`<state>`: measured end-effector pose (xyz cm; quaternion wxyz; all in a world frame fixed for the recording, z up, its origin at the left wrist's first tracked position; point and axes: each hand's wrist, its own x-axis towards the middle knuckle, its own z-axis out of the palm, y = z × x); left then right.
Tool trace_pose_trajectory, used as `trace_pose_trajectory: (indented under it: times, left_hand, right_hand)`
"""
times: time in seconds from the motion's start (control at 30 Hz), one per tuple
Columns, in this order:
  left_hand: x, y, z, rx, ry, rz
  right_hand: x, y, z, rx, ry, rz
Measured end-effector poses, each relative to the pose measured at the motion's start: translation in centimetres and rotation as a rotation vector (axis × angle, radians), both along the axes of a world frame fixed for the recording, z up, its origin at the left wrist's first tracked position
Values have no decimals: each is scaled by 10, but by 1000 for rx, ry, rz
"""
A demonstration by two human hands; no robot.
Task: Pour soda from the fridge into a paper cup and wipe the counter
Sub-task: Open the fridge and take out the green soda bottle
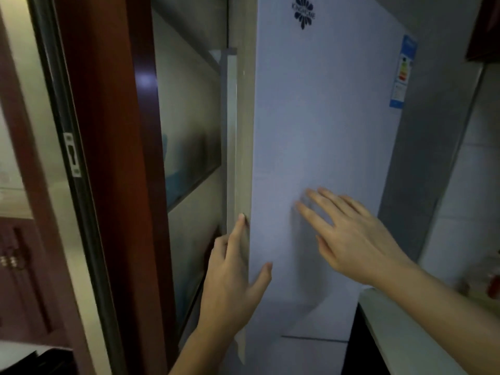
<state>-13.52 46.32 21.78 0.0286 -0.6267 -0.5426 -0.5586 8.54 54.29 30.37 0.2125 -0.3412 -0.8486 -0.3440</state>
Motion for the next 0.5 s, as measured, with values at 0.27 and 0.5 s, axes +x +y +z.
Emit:
trace_pose_trajectory:
  times: [0.27,0.5]
  left_hand:
    - [-9,-36,-11,-141,204,-36]
    - [-8,-31,-25,-216,411,-8]
  right_hand:
    - [61,-61,-49,-178,176,-241]
    - [92,-105,-74,-302,383,-327]
